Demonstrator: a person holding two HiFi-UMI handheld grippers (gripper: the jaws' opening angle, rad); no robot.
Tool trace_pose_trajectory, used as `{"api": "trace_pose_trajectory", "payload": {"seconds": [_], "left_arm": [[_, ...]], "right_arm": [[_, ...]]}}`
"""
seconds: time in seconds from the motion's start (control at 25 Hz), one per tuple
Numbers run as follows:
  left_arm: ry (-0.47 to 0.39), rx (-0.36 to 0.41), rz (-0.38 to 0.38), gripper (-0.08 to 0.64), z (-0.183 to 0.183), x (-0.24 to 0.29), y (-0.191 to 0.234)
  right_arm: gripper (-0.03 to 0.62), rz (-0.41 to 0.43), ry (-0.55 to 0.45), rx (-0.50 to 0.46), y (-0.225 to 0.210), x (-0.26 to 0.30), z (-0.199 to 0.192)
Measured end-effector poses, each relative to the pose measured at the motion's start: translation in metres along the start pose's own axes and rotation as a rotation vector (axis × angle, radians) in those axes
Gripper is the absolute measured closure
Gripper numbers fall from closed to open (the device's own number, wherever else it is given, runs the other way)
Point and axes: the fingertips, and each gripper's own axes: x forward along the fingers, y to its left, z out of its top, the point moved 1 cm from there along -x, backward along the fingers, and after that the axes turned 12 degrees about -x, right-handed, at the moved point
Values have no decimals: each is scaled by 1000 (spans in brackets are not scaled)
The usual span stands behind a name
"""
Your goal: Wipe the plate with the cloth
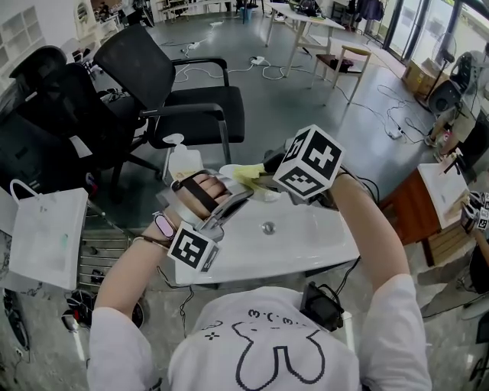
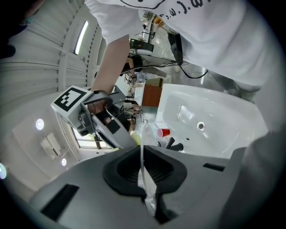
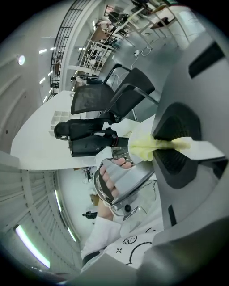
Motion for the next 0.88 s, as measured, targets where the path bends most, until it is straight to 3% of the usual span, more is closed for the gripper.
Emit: {"api": "trace_pose_trajectory", "payload": {"seconds": [0.24, 0.6, 0.88], "left_arm": [[-2, 67, 8, 541, 6, -1, -3], [-22, 95, 23, 537, 16, -4, 4], [-11, 88, 18, 540, 13, -5, -4]], "right_arm": [[541, 26, -5, 26, 0, 7, 1], [541, -115, 68, 72, -34, 28, -17], [541, -148, 44, 102, -40, 21, -22]]}}
